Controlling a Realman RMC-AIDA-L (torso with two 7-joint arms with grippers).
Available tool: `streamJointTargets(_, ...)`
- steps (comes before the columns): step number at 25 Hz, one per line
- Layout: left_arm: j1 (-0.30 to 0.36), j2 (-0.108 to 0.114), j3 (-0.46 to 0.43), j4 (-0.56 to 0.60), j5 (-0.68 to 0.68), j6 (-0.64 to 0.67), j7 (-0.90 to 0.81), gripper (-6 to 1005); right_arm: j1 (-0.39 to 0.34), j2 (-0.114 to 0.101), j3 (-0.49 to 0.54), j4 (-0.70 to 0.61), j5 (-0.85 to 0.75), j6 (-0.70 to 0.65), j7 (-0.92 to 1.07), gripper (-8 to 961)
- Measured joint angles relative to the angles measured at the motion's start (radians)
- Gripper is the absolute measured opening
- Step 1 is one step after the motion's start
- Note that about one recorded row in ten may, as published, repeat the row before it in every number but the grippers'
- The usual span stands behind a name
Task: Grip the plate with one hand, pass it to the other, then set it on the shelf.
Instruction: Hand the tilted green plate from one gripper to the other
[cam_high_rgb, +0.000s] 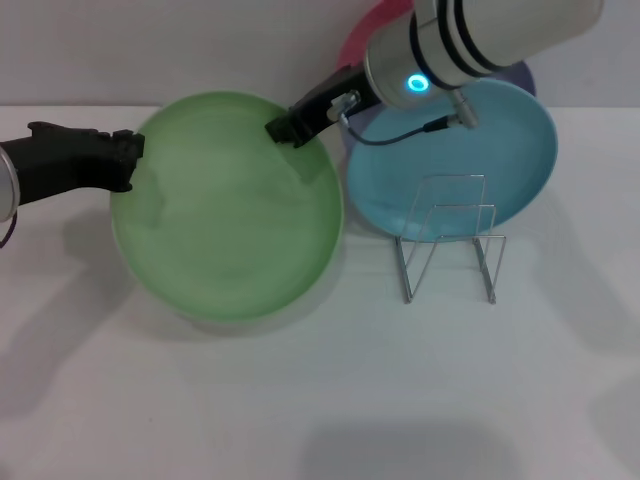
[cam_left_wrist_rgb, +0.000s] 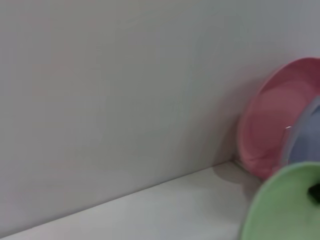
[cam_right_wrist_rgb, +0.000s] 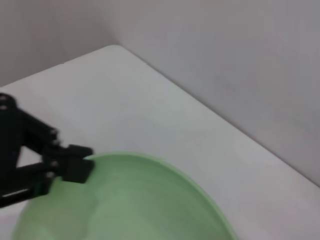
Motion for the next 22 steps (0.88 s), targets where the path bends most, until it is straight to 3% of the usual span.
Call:
streamJointTargets(2, -0.001, -0.002, 0.006, 0.003, -0.001, -0.001, 0.004, 38, -0.006, 0.000, -0.014, 0.016, 0.005, 0.000, 0.000, 128)
streamJointTargets(14, 0.028, -0.005, 0.022, 0.064, -0.006, 0.060, 0.041, 314, -0.035, 0.000, -0.025, 0.055, 0.008, 0.005, 0.009, 65)
streamJointTargets(18, 0.090, -0.006, 0.043, 0.101, -0.006, 0.273, 0.098, 465, -0.061, -0.002, 0.003, 0.073, 0.004, 0.000, 0.017, 60)
streamJointTargets(21, 0.154, -0.005, 0.097, 0.077, -0.007, 0.573, 0.114, 681, -0.107, -0.002, 0.045, 0.132, 0.012, -0.001, 0.012, 57)
streamJointTargets(22, 0.170, -0.005, 0.120, 0.053, -0.007, 0.687, 0.109, 703, -0.127, -0.002, 0.057, 0.159, 0.023, -0.003, 0.003, 55)
